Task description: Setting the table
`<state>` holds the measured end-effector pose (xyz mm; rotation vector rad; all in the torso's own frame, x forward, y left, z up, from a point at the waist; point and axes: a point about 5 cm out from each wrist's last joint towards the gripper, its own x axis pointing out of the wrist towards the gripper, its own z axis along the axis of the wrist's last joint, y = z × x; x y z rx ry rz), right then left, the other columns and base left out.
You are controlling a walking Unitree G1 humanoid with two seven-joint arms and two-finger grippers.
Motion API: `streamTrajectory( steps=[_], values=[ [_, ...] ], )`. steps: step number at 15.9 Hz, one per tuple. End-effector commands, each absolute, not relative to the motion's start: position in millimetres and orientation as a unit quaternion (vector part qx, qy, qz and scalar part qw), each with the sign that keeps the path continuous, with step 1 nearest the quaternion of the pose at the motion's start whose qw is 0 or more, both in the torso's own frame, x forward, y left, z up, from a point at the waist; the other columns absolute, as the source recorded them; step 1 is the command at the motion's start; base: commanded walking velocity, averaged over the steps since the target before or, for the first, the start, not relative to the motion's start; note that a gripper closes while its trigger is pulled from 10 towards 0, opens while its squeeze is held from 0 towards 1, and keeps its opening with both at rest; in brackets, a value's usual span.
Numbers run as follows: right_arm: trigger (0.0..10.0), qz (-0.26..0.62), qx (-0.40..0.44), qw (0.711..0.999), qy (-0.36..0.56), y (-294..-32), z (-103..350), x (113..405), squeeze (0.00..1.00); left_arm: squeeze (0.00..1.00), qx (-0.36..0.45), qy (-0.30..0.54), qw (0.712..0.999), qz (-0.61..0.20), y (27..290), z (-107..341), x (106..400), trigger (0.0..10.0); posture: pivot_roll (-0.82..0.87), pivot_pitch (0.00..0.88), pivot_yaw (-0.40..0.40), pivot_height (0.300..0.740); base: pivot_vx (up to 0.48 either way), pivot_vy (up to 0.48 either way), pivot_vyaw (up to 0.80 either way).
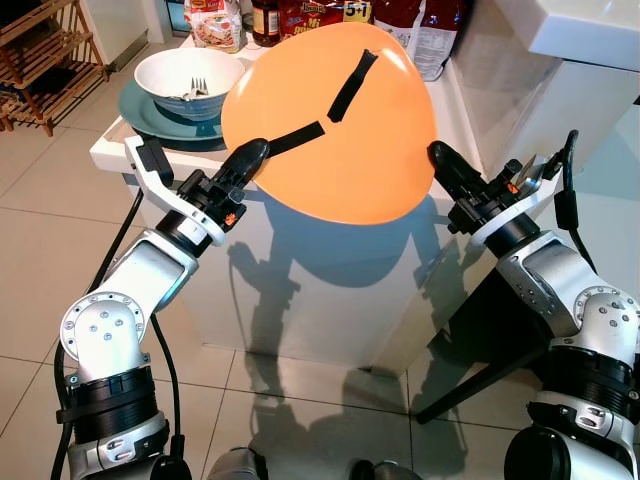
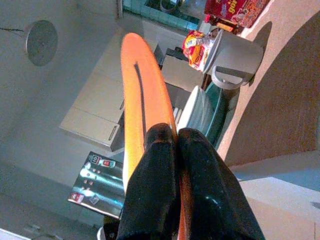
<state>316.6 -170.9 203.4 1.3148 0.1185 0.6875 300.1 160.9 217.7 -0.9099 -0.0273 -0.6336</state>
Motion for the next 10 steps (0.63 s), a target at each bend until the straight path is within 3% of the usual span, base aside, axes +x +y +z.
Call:
streamTrajectory(
  steps=[1,2,3,4,5,6,10],
  values=[
    [0.2,0.304,0.585,0.750,0.039,-176.3,208.9,316.0,0.00,0.00,-0.433,-0.017,0.841,-0.324,155.1,221.6,298.3,0.0,0.00,0.063,-0.029,0.740,0.000,0.000,0.00],
    [1.9,0.303,0.583,0.753,0.040,-176.4,208.9,316.3,0.00,0.00,-0.433,-0.017,0.841,-0.324,155.1,221.7,298.5,0.0,0.00,0.064,-0.029,0.740,0.000,0.000,0.00],
    [10.0,0.302,0.568,0.765,0.042,-175.9,208.8,316.5,0.00,0.00,-0.433,-0.018,0.841,-0.323,155.1,222.0,298.9,0.0,0.00,0.065,-0.030,0.740,0.000,0.000,0.00],
    [10.0,0.303,0.555,0.773,0.045,-175.0,208.9,316.2,0.00,0.00,-0.434,-0.019,0.841,-0.322,155.2,222.3,299.2,0.0,0.00,0.066,-0.031,0.740,0.000,0.000,0.00],
    [10.0,0.305,0.557,0.772,0.045,-174.7,209.1,316.0,0.72,0.00,-0.435,-0.022,0.841,-0.321,155.8,223.0,299.5,0.0,0.00,0.067,-0.032,0.740,0.000,0.000,0.00],
    [10.0,0.312,0.561,0.766,0.043,-175.3,210.1,315.1,1.00,0.00,-0.435,-0.023,0.842,-0.319,156.0,223.4,299.7,0.0,0.00,0.068,-0.032,0.740,0.000,0.000,0.00],
    [10.0,0.323,0.560,0.762,0.036,-178.6,213.1,313.8,1.00,0.00,-0.438,-0.027,0.839,-0.322,156.2,225.1,300.0,0.0,0.00,0.069,-0.031,0.740,0.000,0.000,0.00]
  ],
)
